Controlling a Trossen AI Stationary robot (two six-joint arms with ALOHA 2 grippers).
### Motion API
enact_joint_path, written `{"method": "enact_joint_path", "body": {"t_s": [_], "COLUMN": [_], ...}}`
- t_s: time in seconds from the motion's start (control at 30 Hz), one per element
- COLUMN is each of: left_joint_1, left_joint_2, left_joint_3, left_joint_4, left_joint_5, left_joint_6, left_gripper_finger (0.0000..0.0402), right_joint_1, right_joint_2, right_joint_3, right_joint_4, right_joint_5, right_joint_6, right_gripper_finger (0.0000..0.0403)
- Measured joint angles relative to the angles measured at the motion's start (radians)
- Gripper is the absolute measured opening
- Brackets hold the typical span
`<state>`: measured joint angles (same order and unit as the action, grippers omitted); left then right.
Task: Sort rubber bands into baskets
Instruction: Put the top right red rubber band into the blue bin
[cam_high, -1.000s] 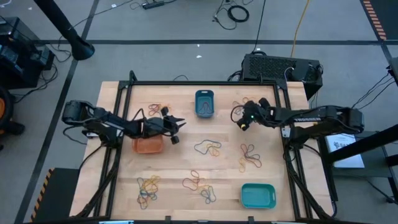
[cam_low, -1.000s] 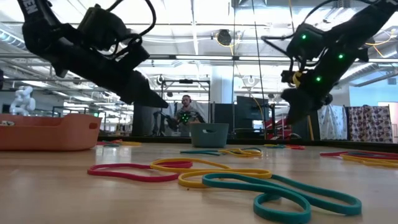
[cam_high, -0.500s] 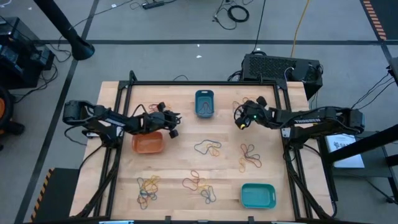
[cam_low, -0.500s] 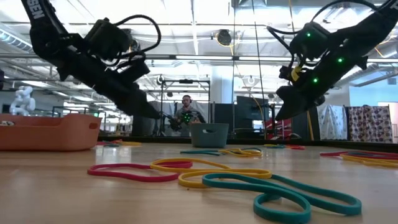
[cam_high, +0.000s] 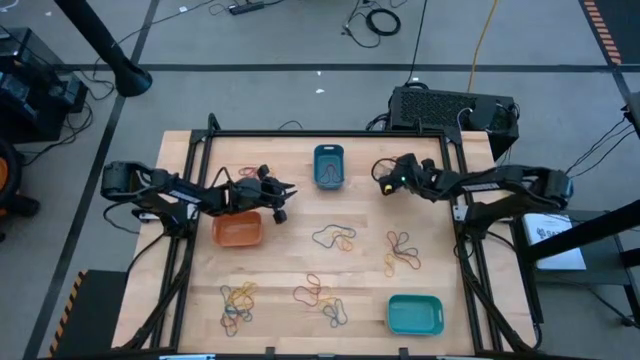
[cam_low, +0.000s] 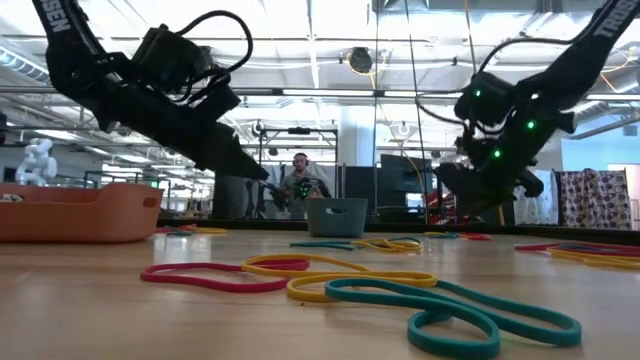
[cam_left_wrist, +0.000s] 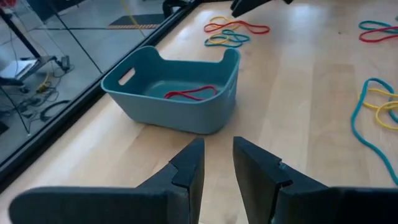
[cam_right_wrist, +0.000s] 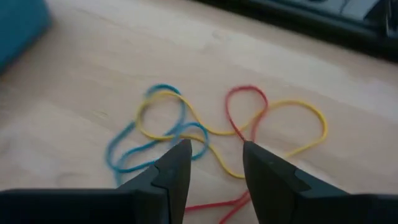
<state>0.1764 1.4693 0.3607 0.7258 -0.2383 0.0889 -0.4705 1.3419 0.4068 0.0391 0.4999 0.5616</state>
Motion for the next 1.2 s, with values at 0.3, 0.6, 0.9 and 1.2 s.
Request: {"method": "enact_joint_path", "body": {"t_s": [0.3,0.6,0.9,1.2], "left_joint_1": [0.0,0.0,0.0,0.0], "left_joint_2": [0.0,0.0,-0.023,-0.129], "left_joint_3": [0.0,0.0,0.0,0.0], "left_joint_4": [-0.006,-0.009,-0.064,-0.204], "left_joint_5": [0.003,0.003,0.003,0.002], "left_joint_6": [-0.031,-0.031,-0.026,-0.031], "left_gripper_finger": [0.0093,0.0093,0.0093,0.0093], "right_joint_1": [-0.108,-0.163,-0.165,-0.162], "right_joint_2": [0.089,0.162,0.124,-0.033], "right_joint_3": [0.0,0.005,0.002,0.029], "right_joint_4": [0.043,0.09,0.063,0.054], "right_joint_5": [-0.015,-0.119,-0.142,-0.134], "right_joint_6": [-0.032,-0.091,-0.189,-0.264], "right_gripper_finger": [0.0139,0.0136,0.0012,0.0002]}}
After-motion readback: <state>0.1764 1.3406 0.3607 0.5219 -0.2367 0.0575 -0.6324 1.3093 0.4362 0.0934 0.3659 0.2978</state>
